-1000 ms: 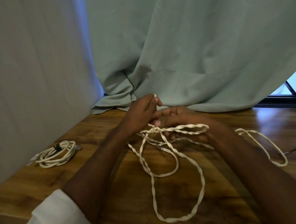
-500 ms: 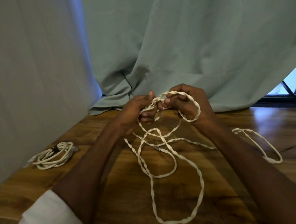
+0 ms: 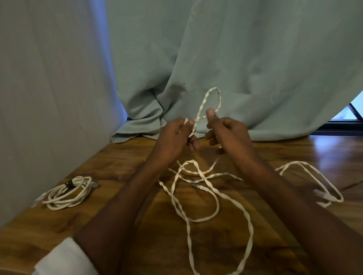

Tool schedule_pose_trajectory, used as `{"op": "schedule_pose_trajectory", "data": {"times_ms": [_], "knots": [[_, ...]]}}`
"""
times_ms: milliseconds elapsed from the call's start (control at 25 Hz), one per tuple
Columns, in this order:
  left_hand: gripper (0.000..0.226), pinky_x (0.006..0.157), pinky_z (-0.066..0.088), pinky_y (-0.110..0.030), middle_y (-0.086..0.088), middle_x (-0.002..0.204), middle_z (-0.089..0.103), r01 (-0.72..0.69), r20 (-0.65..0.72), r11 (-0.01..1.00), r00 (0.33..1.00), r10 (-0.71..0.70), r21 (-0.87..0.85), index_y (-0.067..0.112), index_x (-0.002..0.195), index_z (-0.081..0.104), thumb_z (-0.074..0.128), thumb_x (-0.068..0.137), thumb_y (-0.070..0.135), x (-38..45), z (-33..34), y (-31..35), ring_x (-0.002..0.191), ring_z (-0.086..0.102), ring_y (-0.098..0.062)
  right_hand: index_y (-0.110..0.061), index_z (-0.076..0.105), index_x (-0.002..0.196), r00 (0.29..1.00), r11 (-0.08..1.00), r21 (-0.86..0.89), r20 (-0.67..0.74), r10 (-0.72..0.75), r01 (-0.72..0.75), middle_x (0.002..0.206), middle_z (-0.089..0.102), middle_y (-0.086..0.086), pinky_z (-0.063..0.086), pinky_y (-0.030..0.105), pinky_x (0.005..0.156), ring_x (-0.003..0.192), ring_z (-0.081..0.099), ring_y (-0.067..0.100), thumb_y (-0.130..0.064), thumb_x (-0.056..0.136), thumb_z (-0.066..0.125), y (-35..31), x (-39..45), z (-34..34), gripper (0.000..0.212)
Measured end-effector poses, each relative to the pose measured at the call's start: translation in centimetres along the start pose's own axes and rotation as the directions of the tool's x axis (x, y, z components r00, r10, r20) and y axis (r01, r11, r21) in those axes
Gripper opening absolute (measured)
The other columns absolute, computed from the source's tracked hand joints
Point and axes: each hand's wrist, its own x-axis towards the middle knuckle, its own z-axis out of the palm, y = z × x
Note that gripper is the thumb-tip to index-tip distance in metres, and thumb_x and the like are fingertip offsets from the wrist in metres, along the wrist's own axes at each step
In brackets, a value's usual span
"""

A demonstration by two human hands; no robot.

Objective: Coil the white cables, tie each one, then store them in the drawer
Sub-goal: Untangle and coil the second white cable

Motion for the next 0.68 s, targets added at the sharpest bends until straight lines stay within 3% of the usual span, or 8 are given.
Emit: {"op": "schedule_pose_trajectory", "data": {"times_ms": [160, 240, 320, 400, 440, 520, 600, 680], "knots": [[0.035, 0.075, 0.059, -0.042, 0.0, 0.071, 0.076, -0.126, 0.077, 0.939, 0.991, 0.106, 0.319, 0.011, 0.099, 0.066, 0.047, 0.11, 0.037, -0.3, 1.3, -0.4, 0.069, 0.074, -0.012, -0.02, 0.078, 0.094, 0.998, 1.0, -0.02, -0.052, -0.02, 0.019, 0.082, 0.078, -0.005, 0.061, 0.036, 0.077, 0.08, 0.074, 0.009, -0.038, 0.095, 0.073, 0.9, 0.5, 0.7, 0.018], [0.035, 0.074, 0.057, -0.039, 0.003, 0.07, 0.075, -0.142, 0.083, 0.919, 0.989, 0.12, 0.369, 0.01, 0.096, 0.065, 0.048, 0.11, 0.038, -0.4, 1.3, -0.2, 0.069, 0.071, -0.009, -0.018, 0.077, 0.094, 0.997, 0.991, 0.12, -0.056, 0.058, -0.051, 0.082, 0.079, -0.003, 0.059, 0.034, 0.074, 0.08, 0.074, 0.012, -0.023, 0.096, 0.072, 0.8, 1.2, 0.2, 0.007], [0.035, 0.066, 0.052, -0.029, 0.001, 0.072, 0.074, -0.107, 0.037, 0.955, 0.994, 0.1, 0.278, 0.006, 0.095, 0.064, 0.048, 0.111, 0.032, -0.6, 0.9, 0.5, 0.068, 0.07, -0.01, -0.015, 0.073, 0.095, 0.982, 0.923, 0.355, -0.056, 0.179, -0.148, 0.072, 0.072, 0.0, 0.053, 0.028, 0.06, 0.065, 0.066, 0.013, -0.013, 0.099, 0.065, 0.7, 2.1, -0.6, 0.009], [0.035, 0.062, 0.051, -0.021, -0.009, 0.073, 0.075, 0.024, -0.028, 0.999, 0.999, -0.023, 0.041, 0.003, 0.096, 0.062, 0.044, 0.113, 0.028, -0.2, 0.0, 1.1, 0.065, 0.072, -0.016, -0.007, 0.071, 0.095, 0.936, 0.858, 0.474, -0.169, 0.308, -0.197, 0.066, 0.059, 0.005, 0.044, 0.03, 0.056, 0.058, 0.054, 0.018, -0.007, 0.095, 0.061, 1.5, 3.4, -2.0, 0.01], [0.036, 0.061, 0.051, -0.024, -0.011, 0.07, 0.074, 0.112, -0.056, 0.99, 0.992, -0.117, -0.083, 0.004, 0.096, 0.062, 0.043, 0.113, 0.028, 0.1, -0.6, 1.1, 0.061, 0.07, -0.02, -0.004, 0.07, 0.099, 0.911, 0.898, 0.387, -0.256, 0.322, -0.209, 0.072, 0.058, 0.01, 0.046, 0.033, 0.059, 0.064, 0.057, 0.023, -0.01, 0.091, 0.06, 2.2, 4.0, -2.9, 0.015], [0.036, 0.058, 0.045, -0.031, -0.007, 0.055, 0.06, 0.224, -0.069, 0.917, 0.963, -0.261, -0.331, 0.008, 0.092, 0.062, 0.044, 0.113, 0.031, 0.7, -1.7, 0.7, 0.051, 0.056, -0.021, -0.013, 0.064, 0.121, 0.923, 0.956, -0.151, -0.333, 0.191, -0.252, 0.102, 0.066, 0.017, 0.057, 0.045, 0.078, 0.093, 0.066, 0.036, -0.018, 0.087, 0.06, 3.1, 4.3, -4.4, 0.035], [0.034, 0.055, 0.037, -0.03, 0.0, 0.05, 0.043, 0.266, 0.013, 0.805, 0.952, -0.306, -0.53, 0.012, 0.088, 0.059, 0.046, 0.111, 0.032, 0.9, -1.9, 0.4, 0.046, 0.041, -0.016, -0.026, 0.044, 0.15, 0.992, 0.674, -0.734, -0.121, -0.016, -0.079, 0.138, 0.052, 0.018, 0.052, 0.048, 0.098, 0.121, 0.057, 0.04, -0.011, 0.09, 0.068, 3.1, 3.4, -4.5, 0.066], [0.033, 0.052, 0.033, -0.028, 0.005, 0.048, 0.036, 0.307, 0.135, 0.716, 0.948, -0.289, -0.627, 0.013, 0.087, 0.057, 0.044, 0.112, 0.032, 0.7, -1.8, 0.3, 0.043, 0.033, -0.011, -0.033, 0.033, 0.159, 0.958, 0.422, -0.865, 0.201, -0.204, 0.271, 0.16, 0.033, 0.009, 0.045, 0.052, 0.107, 0.14, 0.04, 0.036, -0.006, 0.087, 0.072, 2.4, 2.5, -3.7, 0.087]]}}
